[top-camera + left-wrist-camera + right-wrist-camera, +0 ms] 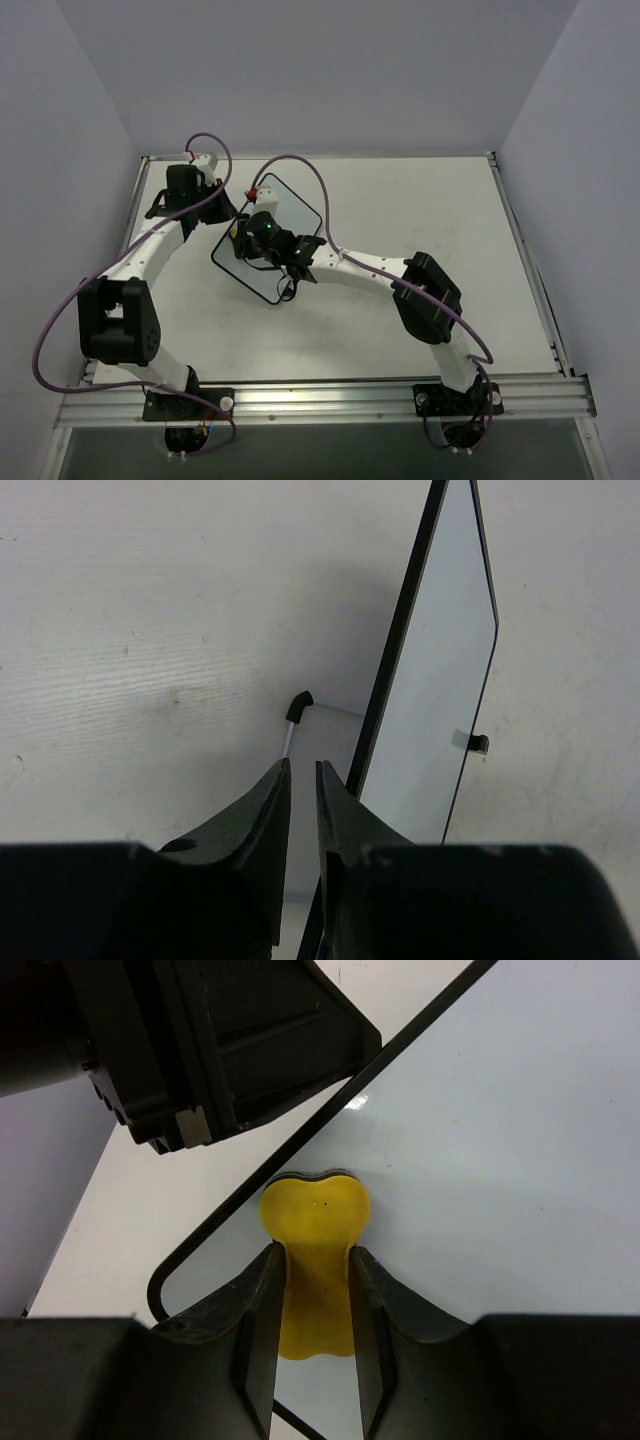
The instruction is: Erase the whiteboard
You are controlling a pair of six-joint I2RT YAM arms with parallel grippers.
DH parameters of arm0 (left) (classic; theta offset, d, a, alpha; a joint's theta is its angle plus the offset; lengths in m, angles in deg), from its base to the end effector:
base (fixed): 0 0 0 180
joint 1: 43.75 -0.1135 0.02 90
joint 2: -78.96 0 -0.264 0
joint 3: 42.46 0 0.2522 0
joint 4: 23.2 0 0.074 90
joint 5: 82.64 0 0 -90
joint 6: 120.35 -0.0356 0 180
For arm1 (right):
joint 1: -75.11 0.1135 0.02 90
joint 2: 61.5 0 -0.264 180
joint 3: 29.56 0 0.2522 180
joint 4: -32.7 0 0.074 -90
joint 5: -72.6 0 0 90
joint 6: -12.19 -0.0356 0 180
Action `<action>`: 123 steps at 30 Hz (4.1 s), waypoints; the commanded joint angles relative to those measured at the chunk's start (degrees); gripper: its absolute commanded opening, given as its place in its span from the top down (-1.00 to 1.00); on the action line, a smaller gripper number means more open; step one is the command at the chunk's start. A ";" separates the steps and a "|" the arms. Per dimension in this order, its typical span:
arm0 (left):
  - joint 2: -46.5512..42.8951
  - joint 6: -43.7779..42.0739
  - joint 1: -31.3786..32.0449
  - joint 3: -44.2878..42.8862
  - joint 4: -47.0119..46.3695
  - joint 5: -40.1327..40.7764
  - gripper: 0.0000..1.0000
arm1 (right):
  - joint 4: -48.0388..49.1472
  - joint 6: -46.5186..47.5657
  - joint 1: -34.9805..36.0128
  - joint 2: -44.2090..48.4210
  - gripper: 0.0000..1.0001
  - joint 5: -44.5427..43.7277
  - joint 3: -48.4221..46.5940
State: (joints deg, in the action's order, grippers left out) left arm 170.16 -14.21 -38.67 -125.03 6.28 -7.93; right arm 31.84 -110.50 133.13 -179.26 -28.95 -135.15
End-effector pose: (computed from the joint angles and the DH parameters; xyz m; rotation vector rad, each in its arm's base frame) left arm 0.3579 -0.0412 0.2727 -0.0706 2.2539 -0.4985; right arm 0.2685 0.4166 0.2694 -0.2662 1.8781 0.9351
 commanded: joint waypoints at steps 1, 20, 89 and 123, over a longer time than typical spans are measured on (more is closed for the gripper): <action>-1.37 0.30 0.37 0.44 -1.40 -2.64 0.51 | -0.34 0.52 -0.36 -0.90 0.81 -0.23 -2.12; -2.43 0.03 0.45 0.17 -1.14 -1.67 0.53 | 5.37 -1.68 -8.80 3.67 0.81 -1.72 15.63; -2.25 10.49 -12.73 -2.90 4.66 8.70 0.36 | -11.24 5.70 -40.09 11.23 -0.21 -3.30 22.92; -28.36 10.14 -8.60 -6.51 7.92 2.90 -0.88 | -10.63 11.59 -40.00 48.93 -1.00 5.49 28.36</action>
State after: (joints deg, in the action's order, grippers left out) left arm 141.96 -3.94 -47.54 -129.78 16.03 -3.04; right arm 18.84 -100.01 93.46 -131.78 -23.72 -109.14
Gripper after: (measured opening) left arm 0.941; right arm 0.996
